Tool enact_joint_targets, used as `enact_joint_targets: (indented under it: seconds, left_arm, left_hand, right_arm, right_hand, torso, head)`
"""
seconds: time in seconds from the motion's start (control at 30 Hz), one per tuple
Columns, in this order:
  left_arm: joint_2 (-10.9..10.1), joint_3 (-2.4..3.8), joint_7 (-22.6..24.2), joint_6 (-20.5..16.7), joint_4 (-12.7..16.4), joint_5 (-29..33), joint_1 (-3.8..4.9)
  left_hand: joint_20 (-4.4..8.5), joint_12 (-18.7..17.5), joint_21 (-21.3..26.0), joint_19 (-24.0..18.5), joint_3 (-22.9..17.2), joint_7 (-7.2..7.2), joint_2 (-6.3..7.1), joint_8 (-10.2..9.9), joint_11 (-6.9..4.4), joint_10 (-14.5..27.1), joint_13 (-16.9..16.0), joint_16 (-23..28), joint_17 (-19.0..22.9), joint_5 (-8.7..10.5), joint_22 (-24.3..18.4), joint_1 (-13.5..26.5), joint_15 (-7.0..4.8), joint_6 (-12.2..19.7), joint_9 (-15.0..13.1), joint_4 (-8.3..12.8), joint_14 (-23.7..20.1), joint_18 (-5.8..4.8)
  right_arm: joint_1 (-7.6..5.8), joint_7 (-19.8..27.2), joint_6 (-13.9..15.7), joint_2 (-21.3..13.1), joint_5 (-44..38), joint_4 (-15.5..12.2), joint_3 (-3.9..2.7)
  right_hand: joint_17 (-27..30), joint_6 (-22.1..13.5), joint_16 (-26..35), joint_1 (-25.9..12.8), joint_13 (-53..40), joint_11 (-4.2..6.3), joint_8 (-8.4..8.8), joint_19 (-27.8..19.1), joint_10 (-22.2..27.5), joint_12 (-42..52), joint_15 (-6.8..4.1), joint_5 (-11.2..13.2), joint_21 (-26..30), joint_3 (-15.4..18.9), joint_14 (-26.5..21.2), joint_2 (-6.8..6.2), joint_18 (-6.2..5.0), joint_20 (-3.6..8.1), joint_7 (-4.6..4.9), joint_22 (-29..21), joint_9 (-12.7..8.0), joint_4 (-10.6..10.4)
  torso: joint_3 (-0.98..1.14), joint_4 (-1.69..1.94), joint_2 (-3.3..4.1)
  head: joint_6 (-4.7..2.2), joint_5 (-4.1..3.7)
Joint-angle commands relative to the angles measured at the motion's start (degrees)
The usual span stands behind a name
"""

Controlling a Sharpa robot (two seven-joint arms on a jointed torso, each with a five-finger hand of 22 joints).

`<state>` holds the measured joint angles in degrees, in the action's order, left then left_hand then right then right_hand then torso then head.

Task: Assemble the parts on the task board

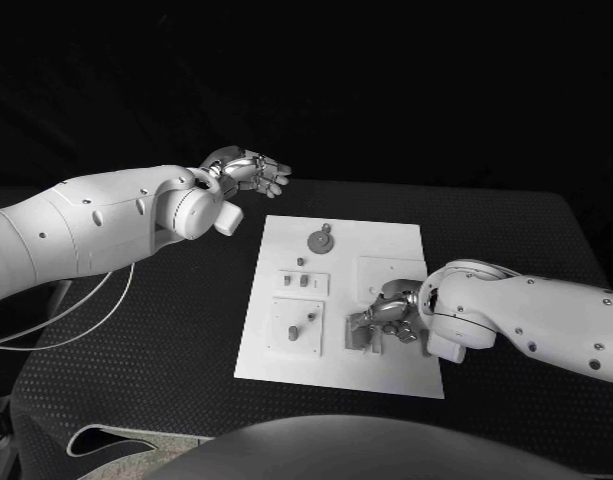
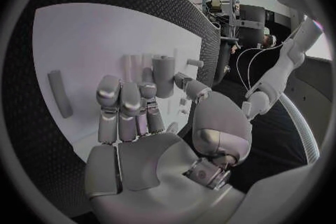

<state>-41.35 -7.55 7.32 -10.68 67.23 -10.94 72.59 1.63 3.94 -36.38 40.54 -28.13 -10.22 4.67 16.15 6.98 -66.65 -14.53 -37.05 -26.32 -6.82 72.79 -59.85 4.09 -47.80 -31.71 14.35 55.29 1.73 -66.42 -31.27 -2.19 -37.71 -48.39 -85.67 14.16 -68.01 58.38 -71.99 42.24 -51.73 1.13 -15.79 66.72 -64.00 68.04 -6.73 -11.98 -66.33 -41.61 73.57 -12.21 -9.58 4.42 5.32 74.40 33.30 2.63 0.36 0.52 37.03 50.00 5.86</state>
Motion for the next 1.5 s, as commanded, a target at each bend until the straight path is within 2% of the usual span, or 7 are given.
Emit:
enact_joint_targets:
  seconds: [0.03, 0.4, 0.83, 0.93, 1.03, 1.1, 1.5]
  left_arm:
    - [0.07, 0.04, 0.35, 0.86, 0.17, 0.25, 0.09]
    - [0.02, 0.04, 0.31, 0.85, 0.11, 0.25, 0.09]
    - [0.05, 0.04, 0.33, 0.86, 0.06, 0.25, 0.09]
    - [0.02, 0.04, 0.32, 0.82, 0.06, 0.25, 0.09]
    - [0.06, 0.04, 0.33, 0.83, 0.03, 0.25, 0.09]
    - [0.07, 0.04, 0.33, 0.84, 0.04, 0.25, 0.09]
    - [0.08, 0.04, 0.31, 0.88, 0.00, 0.25, 0.09]
  left_hand:
    - [-0.06, 0.19, 0.30, 0.30, 0.00, -0.21, 0.03, 0.38, 0.25, -0.09, 0.09, 0.21, -0.07, -0.19, 0.06, 0.56, 0.04, 0.34, 0.06, -0.30, 0.24, 1.10]
    - [-0.06, 0.18, 0.32, 0.30, 0.00, -0.21, 0.02, 0.39, 0.26, -0.09, 0.09, 0.25, -0.12, -0.19, 0.08, 0.58, 0.04, 0.35, 0.07, -0.35, 0.25, 1.10]
    - [-0.06, 0.18, 0.35, 0.31, -0.02, -0.22, 0.01, 0.40, 0.26, -0.08, 0.10, 0.30, -0.20, -0.20, 0.11, 0.61, 0.04, 0.37, 0.09, -0.41, 0.27, 1.10]
    - [-0.06, 0.18, 0.36, 0.31, -0.01, -0.22, 0.01, 0.40, 0.26, -0.08, 0.10, 0.31, -0.22, -0.20, 0.12, 0.62, 0.04, 0.38, 0.09, -0.42, 0.27, 1.10]
    - [-0.06, 0.18, 0.36, 0.31, -0.01, -0.22, 0.01, 0.40, 0.26, -0.07, 0.10, 0.32, -0.23, -0.20, 0.12, 0.63, 0.04, 0.38, 0.10, -0.43, 0.27, 1.10]
    - [-0.06, 0.18, 0.37, 0.31, -0.01, -0.22, 0.01, 0.40, 0.26, -0.07, 0.10, 0.33, -0.24, -0.20, 0.13, 0.64, 0.04, 0.39, 0.10, -0.44, 0.27, 1.10]
    - [-0.06, 0.17, 0.40, 0.32, -0.01, -0.24, -0.01, 0.40, 0.27, -0.06, 0.10, 0.38, -0.31, -0.20, 0.16, 0.69, 0.04, 0.42, 0.12, -0.52, 0.27, 1.09]
  right_arm:
    - [0.07, -0.16, -0.68, 0.02, -0.02, 0.16, -0.01]
    - [0.39, -0.11, -2.61, 0.05, -0.01, 0.31, -0.01]
    - [0.69, 0.04, -2.32, 0.35, -0.11, 0.50, -0.02]
    - [0.79, 0.08, -1.66, 0.37, -0.37, 0.59, -0.02]
    - [0.82, 0.27, -1.37, 0.40, -0.47, 0.72, -0.02]
    - [0.82, 0.40, -1.45, 0.40, -0.60, 0.72, -0.02]
    - [0.84, 0.84, -1.61, 0.26, -0.93, 0.67, -0.02]
  right_hand:
    - [0.08, -0.16, 0.33, -0.52, -0.10, -0.29, 0.31, -0.08, 0.19, -0.37, -0.02, 0.37, -0.14, -0.34, -0.57, -0.12, -5.42, -0.14, 0.22, -0.05, 0.00, 0.10]
    - [0.01, -0.20, 0.42, -0.89, -0.20, -0.32, 0.34, -0.15, 0.25, -0.42, 0.02, 0.86, -0.16, -0.31, -0.62, -0.11, -5.42, -0.16, 0.26, -0.04, 0.04, -0.01]
    - [0.26, -0.38, 0.91, -1.29, -0.32, -0.40, 0.46, -0.38, 0.47, -0.56, 0.09, 1.45, -0.13, -0.30, -1.07, -0.34, -5.42, -0.21, 0.33, -0.03, 0.05, -0.07]
    - [0.20, -0.52, 1.21, -1.70, -0.51, -0.46, 0.57, -0.53, 0.58, -0.70, 0.12, 4.64, -0.08, -0.69, -1.23, -1.03, -5.42, -0.20, 0.33, -0.09, 0.11, -0.67]
    - [0.76, -0.91, 2.03, -2.76, -0.55, -0.56, 0.79, -0.70, 0.88, -0.96, 0.21, 8.99, 0.08, -0.69, -1.94, -2.95, -5.42, -0.21, 0.50, -0.21, 0.09, -1.90]
    - [0.97, -1.30, 2.36, -3.75, -0.58, -0.64, 0.97, -0.78, 1.01, -1.04, 0.24, 9.21, 0.14, -0.26, -2.26, -4.05, -5.42, -0.20, 0.59, -0.25, 0.10, -2.76]
    - [0.68, -2.28, 2.55, -5.06, -0.89, -0.81, 1.16, -1.41, 1.67, -1.10, 0.39, 9.18, 0.19, 3.13, -2.83, -4.33, -5.42, 0.19, 0.78, -0.20, 0.48, -3.06]
  torso:
    - [-0.01, -0.08, -0.01]
    - [0.02, 0.00, -0.01]
    - [0.01, -0.05, -0.03]
    - [-0.02, -0.07, 0.00]
    - [0.00, -0.08, 0.00]
    - [0.00, -0.10, -0.03]
    - [0.02, -0.12, -0.03]
  head:
    - [0.00, 0.14]
    - [0.00, 0.38]
    - [0.00, 0.52]
    - [0.00, 0.51]
    - [0.00, 0.51]
    - [0.00, 0.54]
    - [0.00, 0.67]
